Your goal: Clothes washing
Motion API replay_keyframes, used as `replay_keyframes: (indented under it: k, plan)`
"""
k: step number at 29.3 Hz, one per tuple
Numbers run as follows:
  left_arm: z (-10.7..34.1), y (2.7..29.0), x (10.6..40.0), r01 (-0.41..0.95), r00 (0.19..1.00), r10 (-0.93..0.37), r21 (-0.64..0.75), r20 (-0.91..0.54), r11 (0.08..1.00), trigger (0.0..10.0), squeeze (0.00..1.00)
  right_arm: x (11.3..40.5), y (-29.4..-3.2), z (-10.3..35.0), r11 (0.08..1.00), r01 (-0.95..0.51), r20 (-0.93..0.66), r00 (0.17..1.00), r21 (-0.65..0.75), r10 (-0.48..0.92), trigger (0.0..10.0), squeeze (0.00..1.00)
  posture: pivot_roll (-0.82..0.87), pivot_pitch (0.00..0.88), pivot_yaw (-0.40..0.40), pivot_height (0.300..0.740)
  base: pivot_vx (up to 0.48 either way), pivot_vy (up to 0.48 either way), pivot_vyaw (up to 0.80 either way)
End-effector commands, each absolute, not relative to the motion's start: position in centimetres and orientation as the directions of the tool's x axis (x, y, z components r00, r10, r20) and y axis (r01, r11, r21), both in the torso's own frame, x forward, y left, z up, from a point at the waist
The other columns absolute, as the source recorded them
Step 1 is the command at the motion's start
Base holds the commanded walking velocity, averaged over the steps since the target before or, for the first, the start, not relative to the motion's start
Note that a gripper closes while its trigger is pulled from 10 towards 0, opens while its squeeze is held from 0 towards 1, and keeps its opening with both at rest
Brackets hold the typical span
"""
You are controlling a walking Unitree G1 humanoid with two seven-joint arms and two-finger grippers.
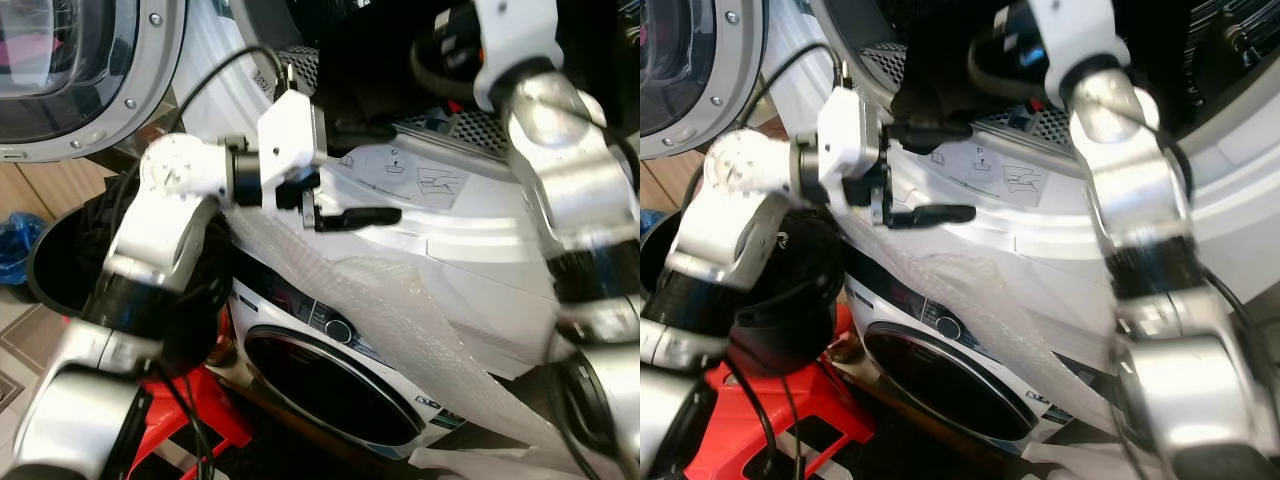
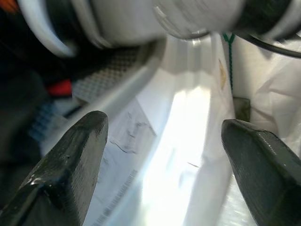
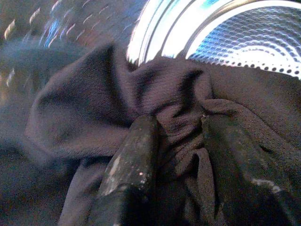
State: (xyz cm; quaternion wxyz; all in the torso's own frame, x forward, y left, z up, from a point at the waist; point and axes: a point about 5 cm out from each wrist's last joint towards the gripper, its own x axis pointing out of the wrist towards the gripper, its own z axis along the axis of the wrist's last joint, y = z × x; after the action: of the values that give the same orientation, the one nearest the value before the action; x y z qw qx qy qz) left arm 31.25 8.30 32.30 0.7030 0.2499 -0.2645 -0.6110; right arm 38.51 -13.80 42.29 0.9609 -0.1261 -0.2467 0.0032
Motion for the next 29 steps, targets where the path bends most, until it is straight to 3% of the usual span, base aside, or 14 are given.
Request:
replay_keyframes:
  k: [1, 3, 9, 11, 14, 15, 18, 20, 21, 23, 24, 25, 29]
  plan:
    - [32.4, 8.1, 30.5, 0.724, 0.095, -0.993, 0.68, 0.07, 0.117, 10.0, 0.0, 38.9, -15.3, 43.1, 0.996, 0.09, 0.469, 0.88, -0.017, -0.072, 10.0, 0.0, 0.08, 0.178, -0.063, 0.74, 0.0, 0.0, 0.0]
    - [31.8, 8.0, 30.1, 0.739, 0.096, -0.993, 0.662, 0.072, 0.12, 10.0, 0.0, 38.9, -16.0, 43.8, 0.982, 0.116, 0.46, 0.871, 0.149, -0.173, 10.0, 0.0, 0.09, 0.18, -0.065, 0.74, 0.0, 0.0, 0.0]
    - [30.6, 7.8, 29.2, 0.769, 0.094, -0.993, 0.629, 0.068, 0.115, 10.0, 0.0, 38.6, -17.1, 44.4, 0.938, 0.234, 0.47, 0.818, 0.256, -0.333, 10.0, 0.0, 0.09, 0.18, -0.067, 0.74, 0.0, 0.0, 0.0]
    - [30.3, 7.8, 28.7, 0.779, 0.103, -0.992, 0.615, 0.066, 0.122, 10.0, 0.0, 38.7, -16.6, 44.8, 0.953, 0.23, 0.501, 0.813, 0.196, -0.299, 10.0, 0.0, 0.09, 0.179, -0.071, 0.74, 0.0, 0.0, 0.0]
    - [30.3, 8.0, 27.9, 0.797, 0.137, -0.988, 0.585, 0.071, 0.153, 10.0, 0.0, 38.7, -13.5, 45.1, 0.976, 0.115, 0.564, 0.826, -0.186, 0.011, 10.0, 0.0, 0.09, 0.179, -0.077, 0.74, 0.0, 0.0, 0.0]
    - [30.2, 8.0, 27.7, 0.799, 0.141, -0.987, 0.581, 0.071, 0.156, 10.0, 0.0, 38.6, -13.4, 45.1, 0.964, 0.125, 0.574, 0.818, -0.236, 0.035, 10.0, 0.0, 0.09, 0.179, -0.077, 0.74, 0.0, 0.0, 0.0]
    - [30.1, 8.1, 27.6, 0.802, 0.151, -0.986, 0.574, 0.071, 0.165, 10.0, 0.0, 38.5, -13.8, 44.9, 0.926, 0.163, 0.579, 0.813, -0.341, 0.071, 10.0, 0.0, 0.09, 0.178, -0.079, 0.74, 0.0, 0.0, 0.0]
    - [29.8, 8.1, 27.3, 0.808, 0.155, -0.985, 0.564, 0.074, 0.17, 10.0, 0.0, 38.0, -16.9, 44.9, 0.872, 0.294, 0.605, 0.796, -0.39, 0.002, 10.0, 0.0, 0.08, 0.175, -0.08, 0.74, 0.0, 0.0, 0.0]
    - [29.7, 8.0, 27.3, 0.809, 0.156, -0.985, 0.563, 0.073, 0.17, 10.0, 0.0, 38.0, -17.1, 44.7, 0.863, 0.284, 0.595, 0.803, -0.417, 0.023, 10.0, 0.0, 0.08, 0.175, -0.08, 0.74, 0.0, 0.0, 0.0]
    - [29.7, 8.0, 27.2, 0.812, 0.158, -0.985, 0.557, 0.074, 0.172, 10.0, 0.0, 37.9, -17.1, 42.8, 0.75, 0.176, 0.477, 0.855, -0.638, 0.205, 10.0, 0.0, 0.08, 0.176, -0.08, 0.74, 0.0, 0.0, 0.0]
    - [29.7, 8.0, 27.2, 0.812, 0.158, -0.985, 0.557, 0.074, 0.172, 10.0, 0.0, 37.9, -17.1, 42.8, 0.75, 0.176, 0.477, 0.855, -0.638, 0.205, 10.0, 0.0, 0.08, 0.176, -0.08, 0.74, 0.0, 0.0, 0.0]
    - [29.8, 7.9, 27.1, 0.815, 0.16, -0.984, 0.553, 0.074, 0.174, 10.0, 0.0, 37.6, -17.4, 42.0, 0.677, 0.124, 0.413, 0.865, -0.726, 0.284, 10.0, 0.0, 0.08, 0.178, -0.081, 0.74, 0.0, 0.0, 0.0]
    - [29.7, 7.8, 27.0, 0.816, 0.159, -0.985, 0.552, 0.072, 0.173, 10.0, 0.0, 36.9, -18.2, 41.6, 0.622, 0.075, 0.359, 0.868, -0.78, 0.345, 10.0, 0.0, 0.08, 0.18, -0.085, 0.74, 0.0, 0.0, 0.0]
